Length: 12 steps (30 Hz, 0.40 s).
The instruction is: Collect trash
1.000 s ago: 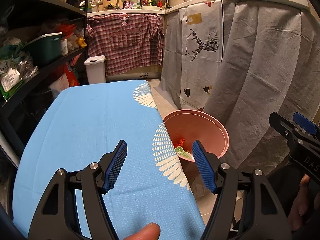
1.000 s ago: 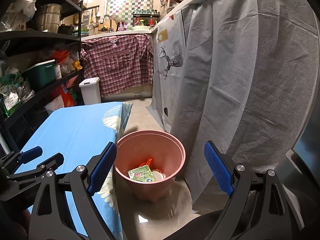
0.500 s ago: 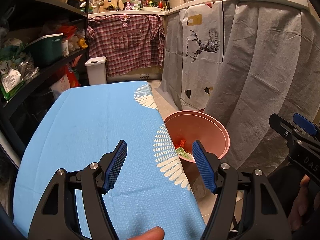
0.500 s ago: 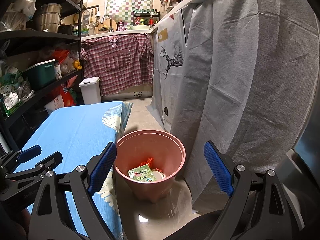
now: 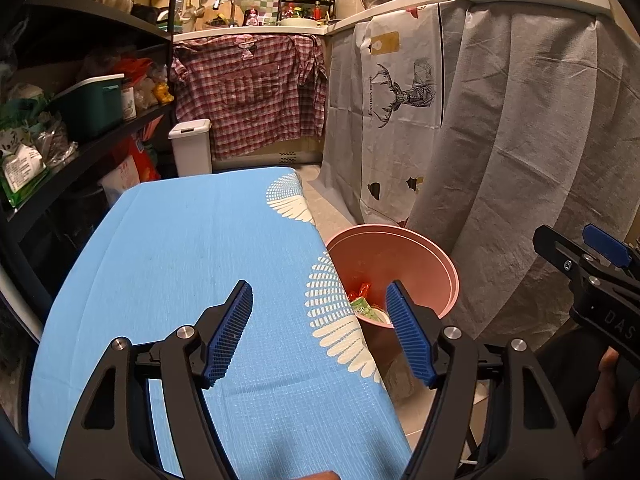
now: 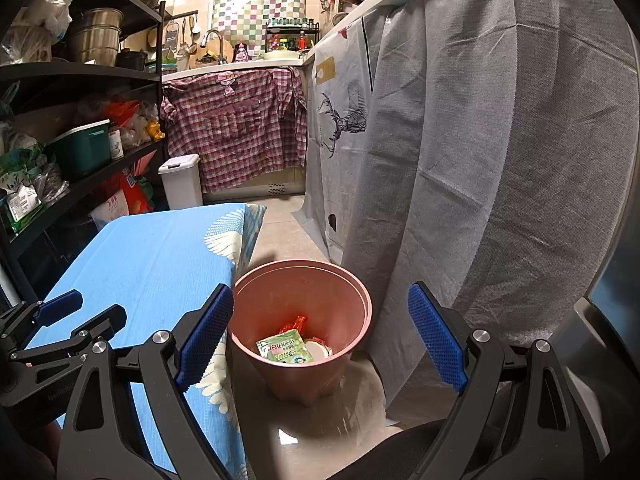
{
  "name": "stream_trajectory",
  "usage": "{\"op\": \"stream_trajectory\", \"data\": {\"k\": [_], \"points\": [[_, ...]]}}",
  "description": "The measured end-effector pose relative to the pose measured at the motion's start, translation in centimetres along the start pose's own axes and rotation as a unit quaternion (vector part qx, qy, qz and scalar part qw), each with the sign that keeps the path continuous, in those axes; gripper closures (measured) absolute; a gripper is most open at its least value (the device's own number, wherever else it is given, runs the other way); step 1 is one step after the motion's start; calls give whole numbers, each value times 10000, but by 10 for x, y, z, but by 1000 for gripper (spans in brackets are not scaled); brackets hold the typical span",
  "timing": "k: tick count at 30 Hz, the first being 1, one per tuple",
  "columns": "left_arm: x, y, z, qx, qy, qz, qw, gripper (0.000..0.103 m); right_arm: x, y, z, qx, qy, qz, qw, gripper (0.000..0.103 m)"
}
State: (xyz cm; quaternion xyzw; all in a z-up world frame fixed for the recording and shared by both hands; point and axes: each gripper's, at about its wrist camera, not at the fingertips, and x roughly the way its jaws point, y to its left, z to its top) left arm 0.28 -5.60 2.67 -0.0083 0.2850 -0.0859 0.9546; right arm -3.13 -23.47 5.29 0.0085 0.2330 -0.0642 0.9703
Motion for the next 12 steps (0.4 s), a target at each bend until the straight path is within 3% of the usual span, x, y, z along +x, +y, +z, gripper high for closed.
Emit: {"op": "stream_trajectory", "data": {"k": [12], "points": [[-1,-3,0,16,-7,16,10000,30,0,0,0,2,1,-1,10000,15]]}}
